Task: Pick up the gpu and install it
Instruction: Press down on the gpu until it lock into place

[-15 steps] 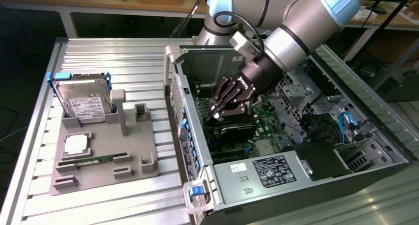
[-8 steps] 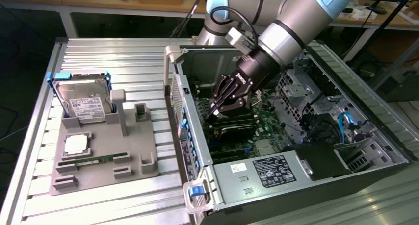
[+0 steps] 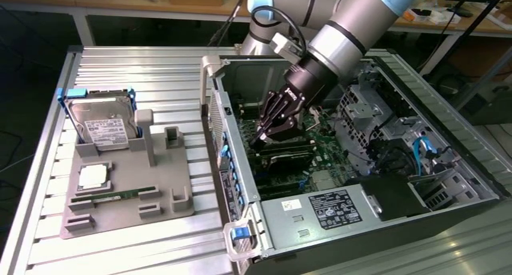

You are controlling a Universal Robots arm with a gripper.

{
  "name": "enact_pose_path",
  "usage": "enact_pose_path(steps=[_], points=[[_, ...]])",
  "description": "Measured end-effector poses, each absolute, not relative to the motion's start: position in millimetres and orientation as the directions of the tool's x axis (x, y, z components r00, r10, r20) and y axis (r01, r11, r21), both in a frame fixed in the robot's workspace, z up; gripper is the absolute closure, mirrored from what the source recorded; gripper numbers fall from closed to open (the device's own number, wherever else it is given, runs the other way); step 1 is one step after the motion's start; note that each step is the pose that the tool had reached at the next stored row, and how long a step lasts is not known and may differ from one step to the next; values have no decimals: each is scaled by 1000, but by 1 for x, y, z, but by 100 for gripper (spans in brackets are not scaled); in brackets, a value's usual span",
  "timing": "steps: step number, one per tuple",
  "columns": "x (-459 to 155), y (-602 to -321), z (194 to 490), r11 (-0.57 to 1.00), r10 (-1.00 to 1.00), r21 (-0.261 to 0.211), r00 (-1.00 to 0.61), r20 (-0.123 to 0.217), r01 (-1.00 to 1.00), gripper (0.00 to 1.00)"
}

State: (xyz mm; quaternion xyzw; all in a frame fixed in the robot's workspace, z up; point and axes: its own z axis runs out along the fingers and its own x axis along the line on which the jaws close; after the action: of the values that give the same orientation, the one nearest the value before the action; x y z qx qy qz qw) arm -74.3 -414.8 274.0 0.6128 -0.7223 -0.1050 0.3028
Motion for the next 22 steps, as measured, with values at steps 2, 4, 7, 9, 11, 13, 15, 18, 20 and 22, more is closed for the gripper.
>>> enact_pose_path(steps=[2,4,7,9,11,13,15,18,20,22], points=[[-75,-415,277,228,-948,510,-70,309,-830,89],[-75,-414,281,229,-948,502,-73,310,-834,89],[-75,-413,288,229,-947,493,-76,311,-839,89],[-75,-412,291,228,-947,481,-79,311,-846,89],[-75,-411,291,225,-947,456,-84,309,-861,89],[-75,-410,292,224,-948,437,-89,307,-871,89],[-76,-410,292,223,-948,421,-95,305,-879,89],[-83,-410,291,223,-948,401,-101,303,-888,89],[-88,-410,292,223,-948,390,-105,302,-893,89],[-94,-410,292,223,-948,380,-108,301,-898,89]])
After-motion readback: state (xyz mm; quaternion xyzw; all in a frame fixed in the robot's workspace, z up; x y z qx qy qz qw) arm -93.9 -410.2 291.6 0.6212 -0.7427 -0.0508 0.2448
